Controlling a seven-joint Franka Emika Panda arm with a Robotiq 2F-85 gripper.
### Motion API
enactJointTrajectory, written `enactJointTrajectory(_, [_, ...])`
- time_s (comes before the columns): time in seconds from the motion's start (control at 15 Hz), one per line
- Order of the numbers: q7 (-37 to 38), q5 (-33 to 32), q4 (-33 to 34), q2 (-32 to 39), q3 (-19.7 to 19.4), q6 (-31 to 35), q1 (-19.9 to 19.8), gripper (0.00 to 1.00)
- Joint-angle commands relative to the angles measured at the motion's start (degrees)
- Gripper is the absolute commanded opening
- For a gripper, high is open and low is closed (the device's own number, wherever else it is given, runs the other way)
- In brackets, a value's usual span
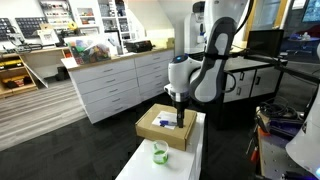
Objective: Remove the marker from the cup and put it on the box
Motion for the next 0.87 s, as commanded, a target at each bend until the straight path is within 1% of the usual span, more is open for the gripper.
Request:
enactJointTrajectory(0.0, [-7.2, 6.9, -0.1, -4.8, 7.9, -8.6, -6.4, 1.00])
enactJointTrajectory(0.13, [-10.2, 11.3, 1.9, -4.5, 11.2, -12.6, -8.8, 1.00])
enactJointTrajectory(0.2, [-6.6, 8.0, 1.3, -2.7, 8.6, -8.7, -6.2, 1.00])
enactJointTrajectory(0.33, [-8.3, 9.7, 2.1, -3.0, 10.2, -10.4, -7.6, 1.00])
enactJointTrajectory(0.8, [-8.4, 9.9, 2.2, -3.0, 10.5, -10.6, -7.9, 1.00])
